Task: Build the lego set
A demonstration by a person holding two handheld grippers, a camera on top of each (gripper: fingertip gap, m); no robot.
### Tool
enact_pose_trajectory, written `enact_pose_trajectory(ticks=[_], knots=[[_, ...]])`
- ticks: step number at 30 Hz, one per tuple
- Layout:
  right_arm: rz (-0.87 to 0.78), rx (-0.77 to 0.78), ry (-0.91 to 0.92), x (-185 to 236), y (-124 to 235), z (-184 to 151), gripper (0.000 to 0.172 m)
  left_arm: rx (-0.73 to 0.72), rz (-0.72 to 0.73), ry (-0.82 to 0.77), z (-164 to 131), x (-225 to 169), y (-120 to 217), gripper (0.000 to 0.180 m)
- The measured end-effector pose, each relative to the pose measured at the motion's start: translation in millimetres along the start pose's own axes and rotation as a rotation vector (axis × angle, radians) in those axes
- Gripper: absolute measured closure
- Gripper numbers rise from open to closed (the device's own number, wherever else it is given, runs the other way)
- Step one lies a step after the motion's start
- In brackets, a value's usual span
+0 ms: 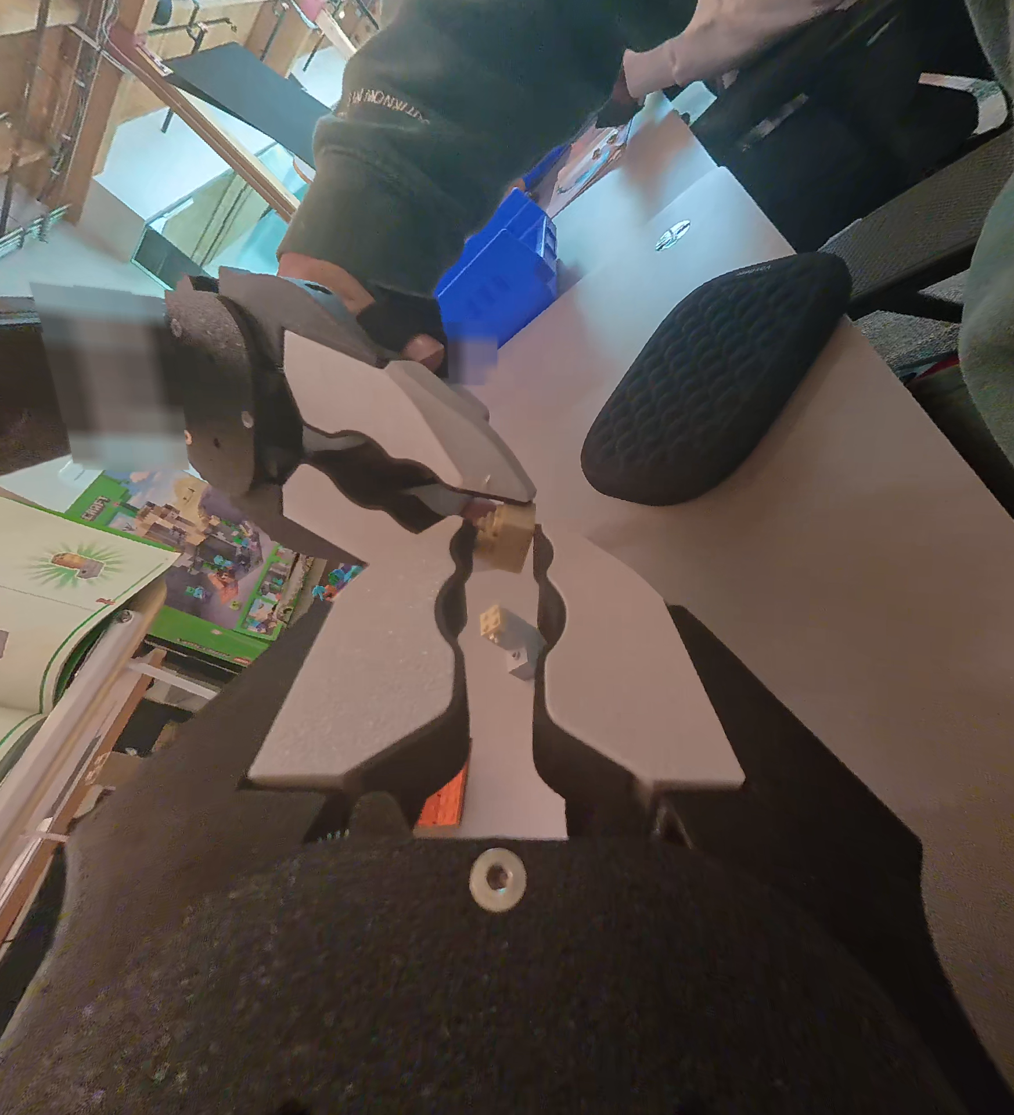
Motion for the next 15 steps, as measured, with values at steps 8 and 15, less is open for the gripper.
enact_pose_trajectory(ticks=[8,15], knots=[[0.039,-0.016,-0.001,4,-4,5,0.155,-0.024,-0.044,0.034,5,-1,6,0.164],[-0.007,-0.093,0.051,10,-2,13,0.150,-0.069,-0.065,0.107,9,2,13,0.164]])
Point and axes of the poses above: each gripper's, where its closed fingertips meet, y back along the fingers, z out of its top, x = y × z across the jaws, the point moved 3 cm from there along y, back along the fingers, and after that the axes turned 5 degrees about -z, right-handed, at the moved point
